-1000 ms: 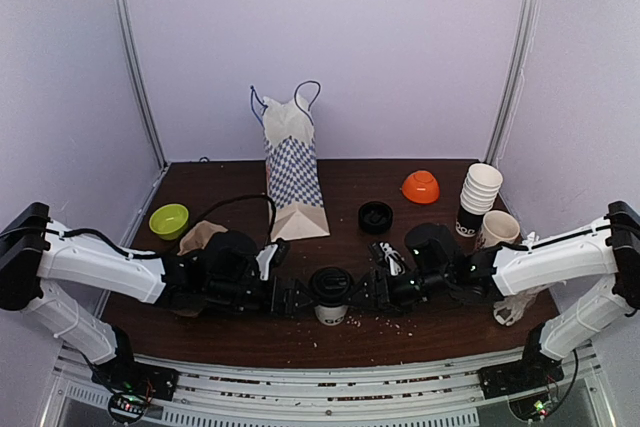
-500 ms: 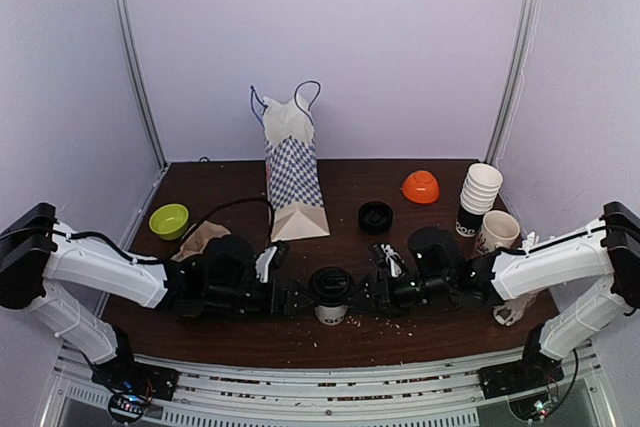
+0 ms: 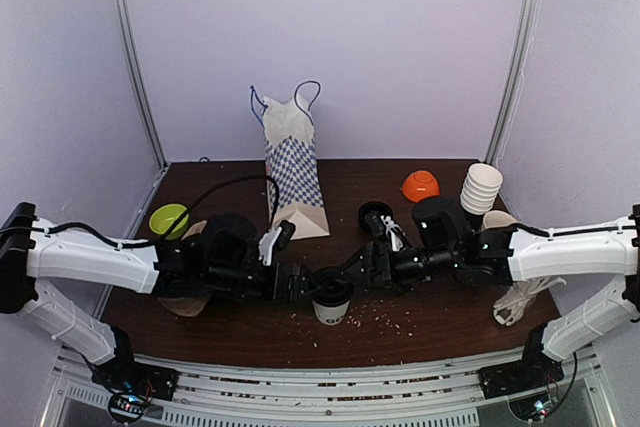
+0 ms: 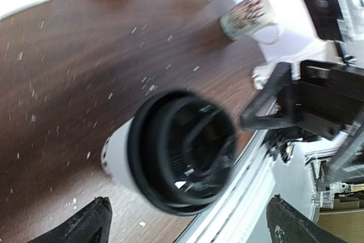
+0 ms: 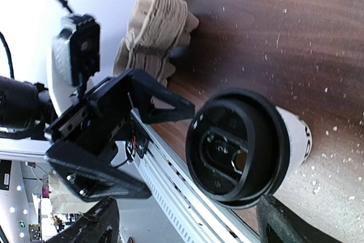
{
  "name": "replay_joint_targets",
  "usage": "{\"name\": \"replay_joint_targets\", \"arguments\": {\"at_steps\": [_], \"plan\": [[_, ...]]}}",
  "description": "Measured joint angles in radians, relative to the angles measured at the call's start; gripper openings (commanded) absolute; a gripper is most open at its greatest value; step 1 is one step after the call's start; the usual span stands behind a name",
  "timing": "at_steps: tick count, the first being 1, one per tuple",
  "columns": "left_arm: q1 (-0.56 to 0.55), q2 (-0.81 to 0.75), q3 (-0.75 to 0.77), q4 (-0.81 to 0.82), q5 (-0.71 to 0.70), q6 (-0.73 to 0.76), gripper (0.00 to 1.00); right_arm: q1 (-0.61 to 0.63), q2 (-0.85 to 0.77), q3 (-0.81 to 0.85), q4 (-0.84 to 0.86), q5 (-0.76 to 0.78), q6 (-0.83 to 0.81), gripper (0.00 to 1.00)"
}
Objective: Pack the takeout coffee
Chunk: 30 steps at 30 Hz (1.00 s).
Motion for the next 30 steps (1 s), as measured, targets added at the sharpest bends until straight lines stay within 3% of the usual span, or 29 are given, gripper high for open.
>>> {"name": "replay_joint_targets", "arguments": {"at_steps": [8, 16, 25, 30], "plan": [[0.039, -0.007, 0.039, -0.004, -0.03, 0.005, 0.95, -0.075, 0.032, -0.029, 0.045, 0.024, 0.01, 0.81], [0.074, 0.082, 0.038, 0.019, -0.021, -0.006, 0.92, -0.08, 0.139, -0.053, 0.127, -0.018, 0.04, 0.8], [0.074, 0.148, 0.019, 0.101, 0.021, -0.034, 0.76, -0.08, 0.193, -0.085, 0.237, -0.049, 0.083, 0.64], [0.074, 0.15, -0.021, 0.189, 0.038, -0.058, 0.7, -0.08, 0.196, -0.126, 0.33, -0.053, 0.114, 0.61]]}}
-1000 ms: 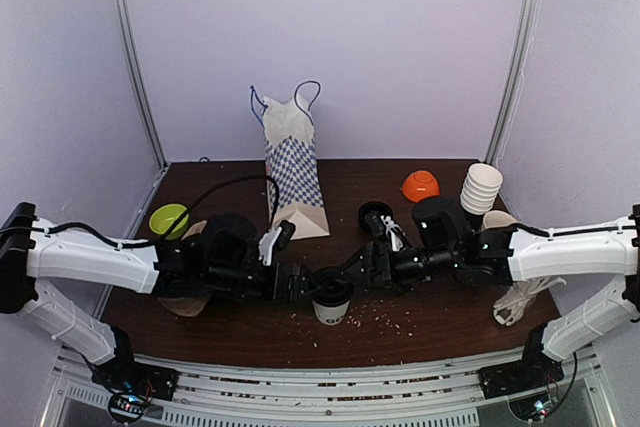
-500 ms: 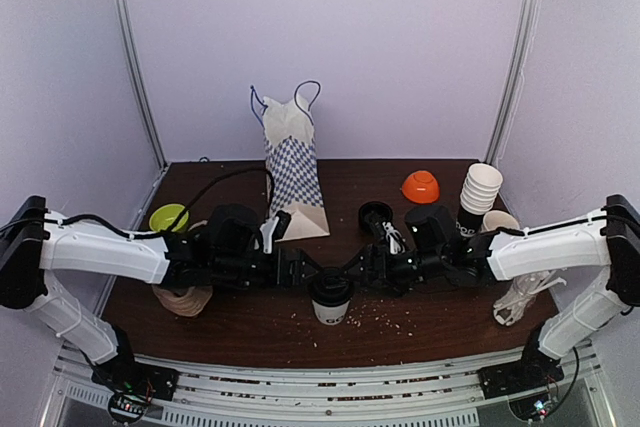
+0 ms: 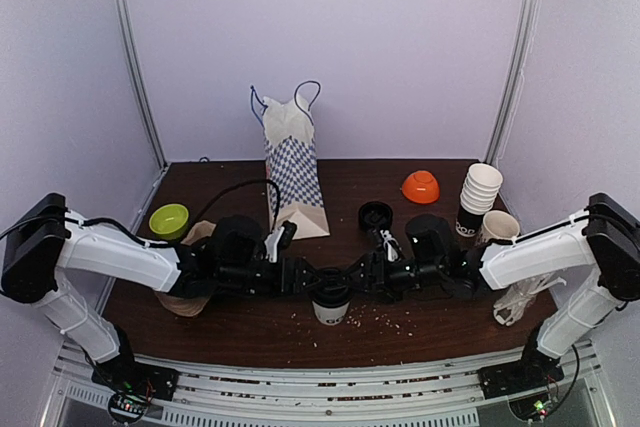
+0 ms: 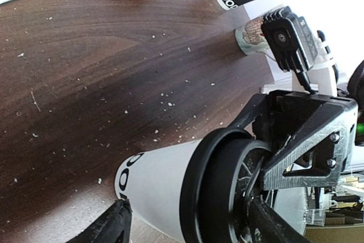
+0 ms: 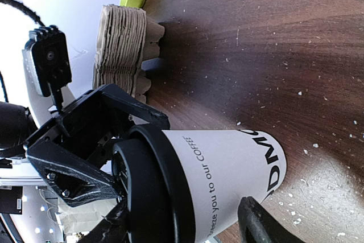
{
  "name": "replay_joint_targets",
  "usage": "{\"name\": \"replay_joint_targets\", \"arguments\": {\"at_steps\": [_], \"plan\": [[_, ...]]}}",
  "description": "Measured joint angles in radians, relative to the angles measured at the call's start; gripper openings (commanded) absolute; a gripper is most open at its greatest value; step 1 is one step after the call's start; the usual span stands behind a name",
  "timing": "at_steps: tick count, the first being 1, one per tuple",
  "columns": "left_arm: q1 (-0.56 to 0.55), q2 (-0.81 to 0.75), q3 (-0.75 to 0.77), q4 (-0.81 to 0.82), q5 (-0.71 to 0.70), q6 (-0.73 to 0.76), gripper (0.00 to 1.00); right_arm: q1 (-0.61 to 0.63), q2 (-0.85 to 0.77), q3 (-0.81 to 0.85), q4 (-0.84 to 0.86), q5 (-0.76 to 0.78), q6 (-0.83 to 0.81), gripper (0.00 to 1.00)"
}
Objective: Pack the takeout coffee
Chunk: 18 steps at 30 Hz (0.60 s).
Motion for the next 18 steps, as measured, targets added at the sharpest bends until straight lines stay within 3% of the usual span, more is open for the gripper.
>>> {"name": "replay_joint_targets", "arguments": {"at_steps": [9, 14, 18], "plan": [[-0.005, 0.019, -0.078, 0.183, 0.032, -0.043, 0.67, 0.002, 0.0, -0.065, 0.124, -0.001, 0.026, 0.61], [-0.005, 0.021, -0.093, 0.212, 0.037, -0.047, 0.85, 0.005, -0.002, -0.067, 0.121, -0.002, 0.018, 0.72], [-0.002, 0.011, -0.072, 0.14, 0.033, -0.023, 0.92, 0.004, -0.021, -0.021, -0.005, 0.005, -0.024, 0.82]]}}
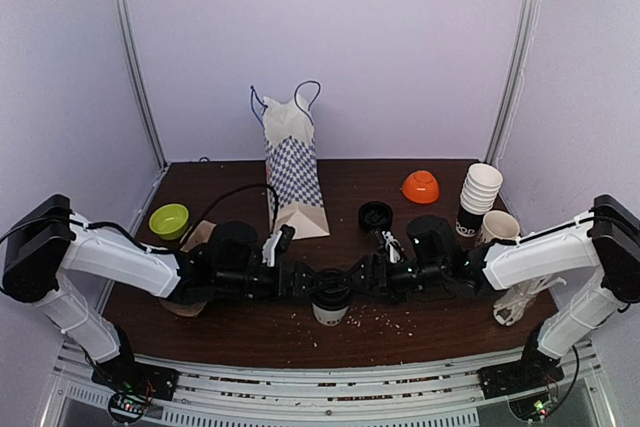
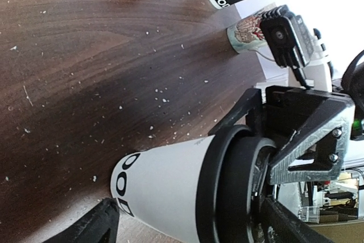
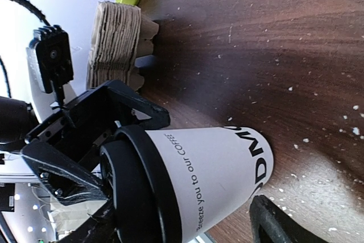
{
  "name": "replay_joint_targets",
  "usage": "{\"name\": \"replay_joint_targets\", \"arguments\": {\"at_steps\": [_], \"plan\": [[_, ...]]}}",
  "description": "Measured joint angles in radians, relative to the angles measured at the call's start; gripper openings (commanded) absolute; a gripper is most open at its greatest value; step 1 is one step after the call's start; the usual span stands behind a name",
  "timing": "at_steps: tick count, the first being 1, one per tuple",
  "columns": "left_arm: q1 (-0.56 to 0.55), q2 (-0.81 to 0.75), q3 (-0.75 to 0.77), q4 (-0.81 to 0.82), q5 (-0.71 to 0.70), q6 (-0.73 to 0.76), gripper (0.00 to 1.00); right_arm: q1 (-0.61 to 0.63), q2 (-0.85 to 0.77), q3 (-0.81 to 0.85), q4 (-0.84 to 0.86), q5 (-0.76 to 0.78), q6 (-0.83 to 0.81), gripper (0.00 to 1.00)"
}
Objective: Pack the takeout coffee
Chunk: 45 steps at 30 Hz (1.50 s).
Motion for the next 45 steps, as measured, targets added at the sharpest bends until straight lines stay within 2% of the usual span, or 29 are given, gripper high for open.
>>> {"name": "replay_joint_targets", "arguments": {"at_steps": [5, 10, 12, 18, 23, 29, 36, 45], "plan": [[0.0, -0.017, 0.07, -0.146, -0.017, 0.058, 0.98, 0.0, -0.035, 0.102, -0.216, 0.028, -0.088, 0.89], [0.0, -0.058, 0.124, -0.242, -0.028, 0.103, 0.98, 0.004, -0.079, 0.207, -0.403, 0.076, -0.179, 0.96], [0.0, -0.09, 0.135, -0.27, -0.036, 0.116, 0.98, 0.016, -0.085, 0.269, -0.5, 0.126, -0.22, 1.0], [-0.014, -0.272, 0.137, -0.357, -0.128, 0.163, 0.98, 0.108, -0.089, 0.432, -0.727, 0.355, -0.36, 1.0], [-0.023, -0.482, 0.098, -0.393, -0.264, 0.215, 0.98, 0.176, 0.021, 0.646, -0.921, 0.448, -0.488, 1.0], [-0.023, -0.603, 0.035, -0.436, -0.376, 0.245, 0.98, 0.225, 0.146, 0.729, -1.051, 0.52, -0.554, 1.0], [-0.023, -0.593, -0.006, -0.447, -0.393, 0.244, 0.96, 0.232, 0.153, 0.732, -1.081, 0.607, -0.53, 1.0], [-0.024, -0.39, 0.0, -0.462, -0.262, 0.239, 0.91, 0.213, -0.113, 0.48, -0.87, 0.659, -0.359, 0.98]]}}
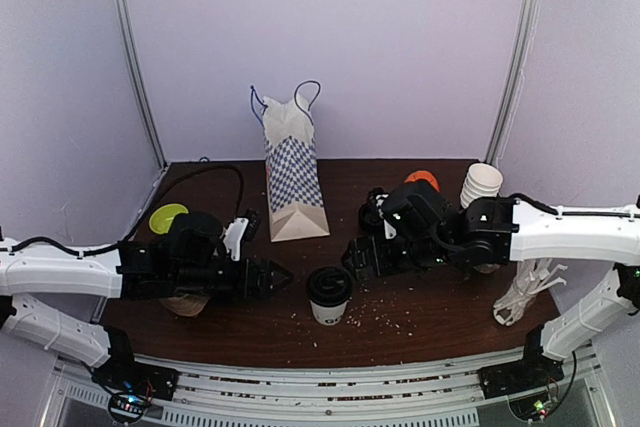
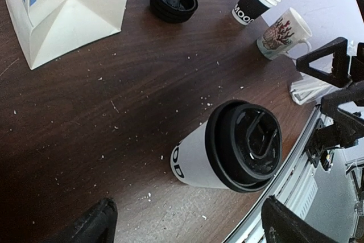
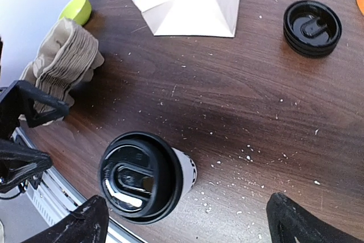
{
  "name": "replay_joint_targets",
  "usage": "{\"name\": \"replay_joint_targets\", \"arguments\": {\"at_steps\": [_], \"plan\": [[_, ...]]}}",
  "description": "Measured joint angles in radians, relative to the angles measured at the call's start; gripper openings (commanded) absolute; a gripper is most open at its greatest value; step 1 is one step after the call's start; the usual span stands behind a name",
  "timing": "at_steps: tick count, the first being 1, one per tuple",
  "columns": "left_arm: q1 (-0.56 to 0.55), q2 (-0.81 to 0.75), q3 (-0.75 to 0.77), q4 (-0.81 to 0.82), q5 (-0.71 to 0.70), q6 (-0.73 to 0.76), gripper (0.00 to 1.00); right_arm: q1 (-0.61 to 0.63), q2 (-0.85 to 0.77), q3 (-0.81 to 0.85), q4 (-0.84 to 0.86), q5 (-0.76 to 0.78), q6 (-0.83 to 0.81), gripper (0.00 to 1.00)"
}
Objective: Pack the takeout coffee
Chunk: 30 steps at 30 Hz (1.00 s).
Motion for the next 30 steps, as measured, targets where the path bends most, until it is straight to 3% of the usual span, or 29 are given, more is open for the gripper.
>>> {"name": "replay_joint_targets", "arguments": {"at_steps": [12, 16, 22, 30], "plan": [[-0.071, -0.076, -0.003, -0.023, -0.02, 0.045, 0.98, -0.067, -0.06, -0.386, 0.373, -0.131, 0.201, 0.97], [-0.102, -0.022, -0.025, 0.019, -0.035, 0.09, 0.98, -0.072, -0.076, -0.381, 0.423, -0.156, 0.217, 0.97], [-0.245, 0.094, -0.035, 0.062, -0.092, 0.207, 0.98, -0.072, -0.164, -0.352, 0.416, -0.135, 0.204, 0.97], [-0.259, 0.282, -0.051, 0.191, -0.156, 0.303, 0.98, -0.074, -0.272, -0.344, 0.353, -0.092, 0.185, 0.97]]}}
